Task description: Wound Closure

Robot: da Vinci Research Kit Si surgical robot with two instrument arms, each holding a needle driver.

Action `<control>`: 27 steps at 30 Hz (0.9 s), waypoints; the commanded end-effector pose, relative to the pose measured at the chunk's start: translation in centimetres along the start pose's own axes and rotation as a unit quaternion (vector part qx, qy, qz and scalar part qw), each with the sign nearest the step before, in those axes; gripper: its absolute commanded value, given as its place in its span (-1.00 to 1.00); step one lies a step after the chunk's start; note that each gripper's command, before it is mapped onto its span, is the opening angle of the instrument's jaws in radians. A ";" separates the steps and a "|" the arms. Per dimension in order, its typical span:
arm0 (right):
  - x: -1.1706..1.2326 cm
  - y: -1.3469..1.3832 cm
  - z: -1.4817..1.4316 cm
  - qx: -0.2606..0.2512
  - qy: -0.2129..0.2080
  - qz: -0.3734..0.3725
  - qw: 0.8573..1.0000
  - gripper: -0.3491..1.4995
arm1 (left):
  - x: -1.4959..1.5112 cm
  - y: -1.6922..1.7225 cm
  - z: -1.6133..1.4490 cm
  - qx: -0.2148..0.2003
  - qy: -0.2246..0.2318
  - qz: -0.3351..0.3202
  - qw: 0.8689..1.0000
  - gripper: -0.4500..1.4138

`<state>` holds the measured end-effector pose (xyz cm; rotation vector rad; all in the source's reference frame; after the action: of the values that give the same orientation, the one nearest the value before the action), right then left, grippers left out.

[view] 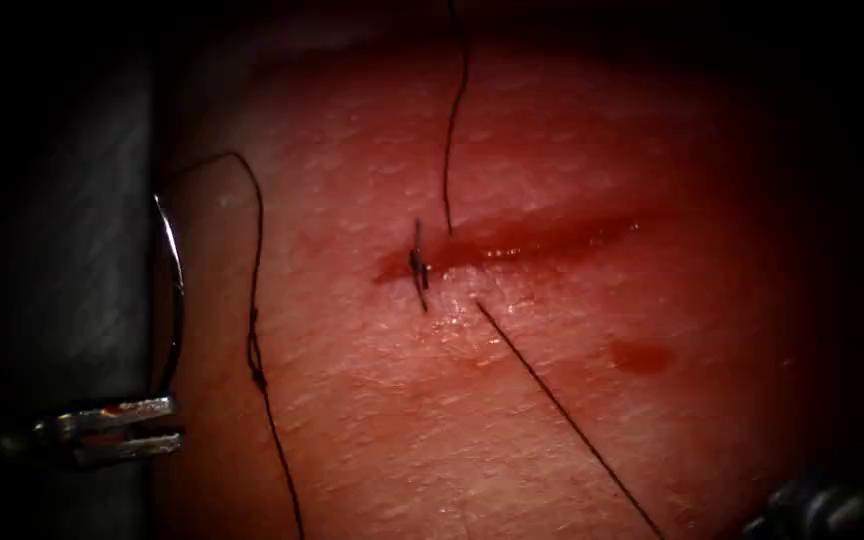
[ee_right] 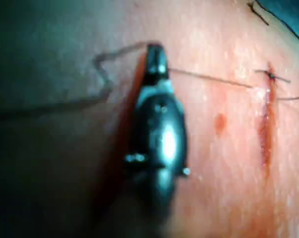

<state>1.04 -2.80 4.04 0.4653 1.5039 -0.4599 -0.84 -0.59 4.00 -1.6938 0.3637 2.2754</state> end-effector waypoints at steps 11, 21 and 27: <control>-0.37 0.73 0.00 -0.070 -0.014 0.034 0.997 0.27 | -0.05 0.07 0.03 -0.001 0.001 0.000 1.000 -1.00; -0.77 1.23 0.08 -0.091 -0.023 0.043 0.995 0.64 | -0.06 0.07 0.01 -0.002 0.001 0.001 1.000 -1.00; -0.79 1.35 -0.03 -0.092 -0.021 0.048 0.994 0.29 | -0.06 0.08 0.00 -0.002 0.001 0.001 1.000 -1.00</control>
<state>1.70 -1.58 4.80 0.3735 1.4565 -0.2482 -0.79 -0.64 3.99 -1.6972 0.3657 2.2782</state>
